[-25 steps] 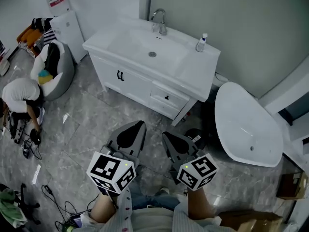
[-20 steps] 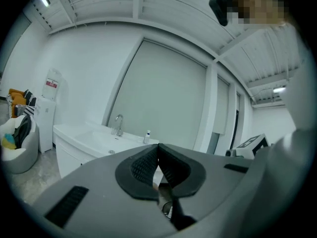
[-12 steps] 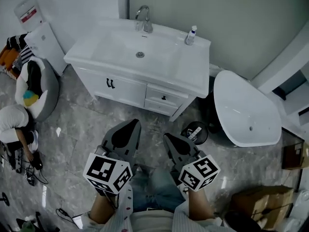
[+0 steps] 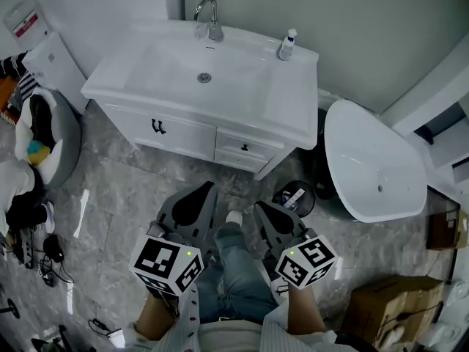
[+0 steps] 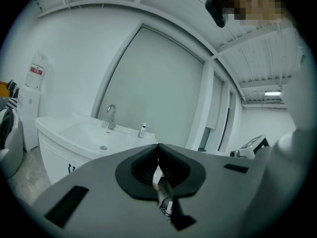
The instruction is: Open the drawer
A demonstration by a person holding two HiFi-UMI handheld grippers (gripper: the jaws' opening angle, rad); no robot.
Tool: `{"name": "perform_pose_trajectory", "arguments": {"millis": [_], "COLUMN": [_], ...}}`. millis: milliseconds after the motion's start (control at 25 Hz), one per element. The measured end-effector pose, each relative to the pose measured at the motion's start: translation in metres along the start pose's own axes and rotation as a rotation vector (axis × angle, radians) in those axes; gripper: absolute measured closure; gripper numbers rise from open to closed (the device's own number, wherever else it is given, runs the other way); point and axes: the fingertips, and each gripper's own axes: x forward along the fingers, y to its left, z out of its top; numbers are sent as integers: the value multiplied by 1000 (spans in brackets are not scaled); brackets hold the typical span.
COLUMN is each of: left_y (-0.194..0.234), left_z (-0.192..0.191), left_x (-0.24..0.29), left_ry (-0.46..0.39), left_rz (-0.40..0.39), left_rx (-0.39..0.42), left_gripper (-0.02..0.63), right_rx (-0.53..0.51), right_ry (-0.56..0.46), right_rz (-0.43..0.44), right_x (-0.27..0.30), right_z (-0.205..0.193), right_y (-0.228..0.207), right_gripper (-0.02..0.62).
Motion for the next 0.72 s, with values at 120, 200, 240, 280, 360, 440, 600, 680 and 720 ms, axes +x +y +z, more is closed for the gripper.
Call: {"name": "perform_pose_trajectory", "arguments": {"millis": [120, 200, 240, 280, 360, 440, 600, 680, 720], "left_y": [9, 16, 19, 22, 26, 28, 33, 36, 38], "left_z": [6, 11, 13, 16, 21, 27, 38, 41, 42], "left_x": [22, 40, 51, 62, 83, 103, 135, 148, 153], "left_ry": [3, 4, 6, 9, 14, 17, 11, 7, 5], "left_rz": [-6, -10, -14, -18, -28, -36, -41, -36, -33], "left_rx": [2, 2, 3, 4, 7, 12, 4, 1, -1], "left_gripper": [589, 589, 589, 589, 589, 589, 589, 589, 589], "right_rx": [-8, -13, -15, -18, -25, -34, -54, -62, -65], "right_ry": [1, 3, 4, 5, 8, 14, 28, 37, 39], "right_rz": [8, 12, 13, 13, 12, 12, 16, 21, 24], "right_x": [20, 34, 41, 47, 58, 68, 85, 92, 95], "right_z": [11, 20, 25, 31, 42, 54, 72, 78, 81], "right_y": [-13, -23, -28, -35, -48, -61, -80, -88, -92], "right_gripper": [588, 588, 588, 588, 588, 588, 588, 588, 588]}}
